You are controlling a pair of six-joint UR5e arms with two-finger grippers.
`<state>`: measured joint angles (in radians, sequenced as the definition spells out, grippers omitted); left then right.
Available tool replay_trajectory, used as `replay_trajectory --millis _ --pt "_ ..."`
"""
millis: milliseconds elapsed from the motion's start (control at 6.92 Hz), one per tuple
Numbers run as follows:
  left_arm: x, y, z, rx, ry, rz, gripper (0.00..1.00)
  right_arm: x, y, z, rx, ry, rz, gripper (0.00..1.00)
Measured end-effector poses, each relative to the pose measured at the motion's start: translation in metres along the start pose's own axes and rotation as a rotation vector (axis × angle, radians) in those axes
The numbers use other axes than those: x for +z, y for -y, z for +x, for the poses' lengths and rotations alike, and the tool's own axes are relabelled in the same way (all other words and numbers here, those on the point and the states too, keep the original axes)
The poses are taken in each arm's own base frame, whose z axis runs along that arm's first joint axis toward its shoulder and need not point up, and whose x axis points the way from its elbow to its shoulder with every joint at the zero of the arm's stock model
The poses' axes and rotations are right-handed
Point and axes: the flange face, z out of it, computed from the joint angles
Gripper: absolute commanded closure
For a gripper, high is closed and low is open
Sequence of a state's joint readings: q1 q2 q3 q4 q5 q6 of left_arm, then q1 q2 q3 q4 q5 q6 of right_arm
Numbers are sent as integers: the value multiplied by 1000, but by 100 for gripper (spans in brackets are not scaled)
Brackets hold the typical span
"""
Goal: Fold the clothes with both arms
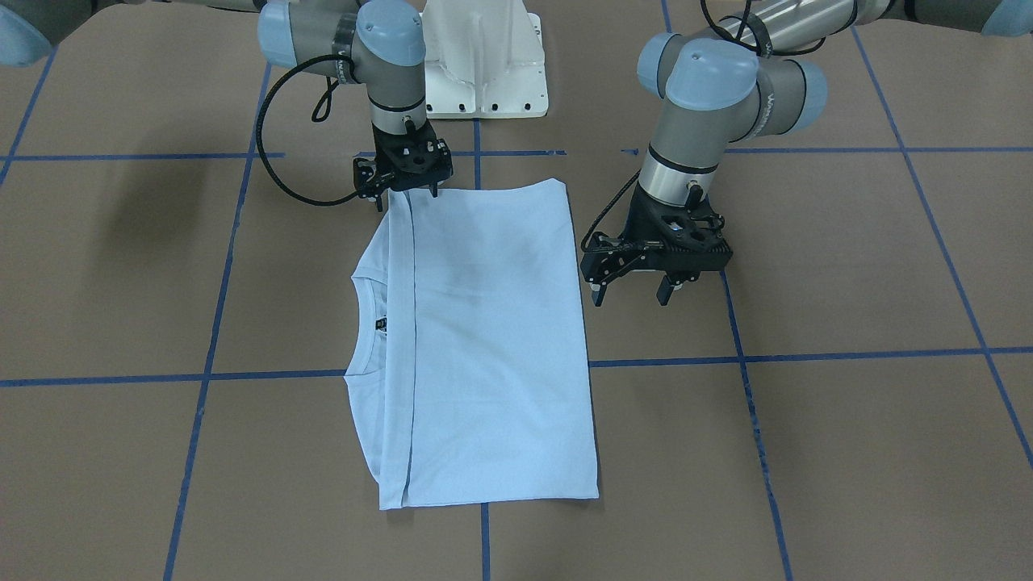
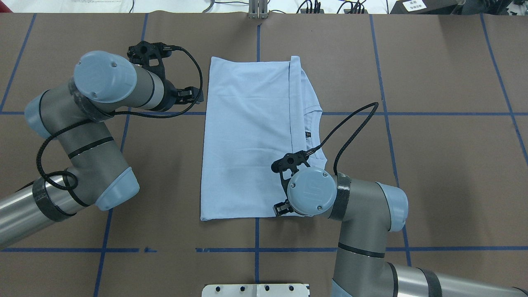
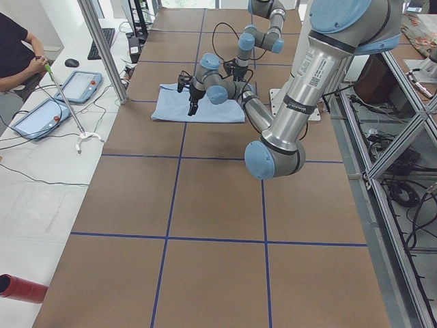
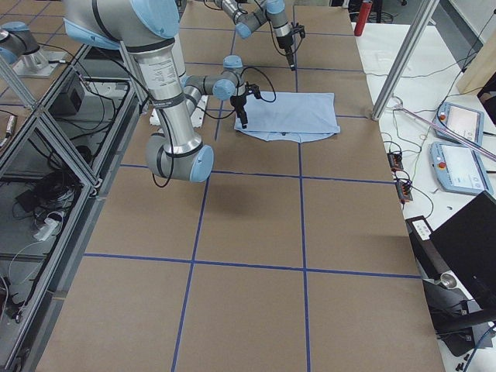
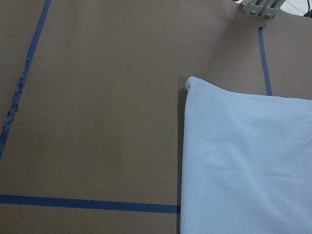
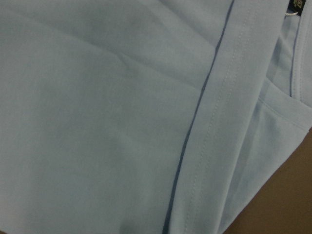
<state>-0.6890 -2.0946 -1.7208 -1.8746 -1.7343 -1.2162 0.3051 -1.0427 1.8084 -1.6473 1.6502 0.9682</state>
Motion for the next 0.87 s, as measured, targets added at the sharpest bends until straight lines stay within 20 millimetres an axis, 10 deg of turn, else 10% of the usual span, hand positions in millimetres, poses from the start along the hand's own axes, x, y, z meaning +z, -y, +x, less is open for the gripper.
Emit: replay_trajectory --millis 867 --pt "9 -18 7 -7 -4 -24 0 15 5 18 -26 -48 -21 0"
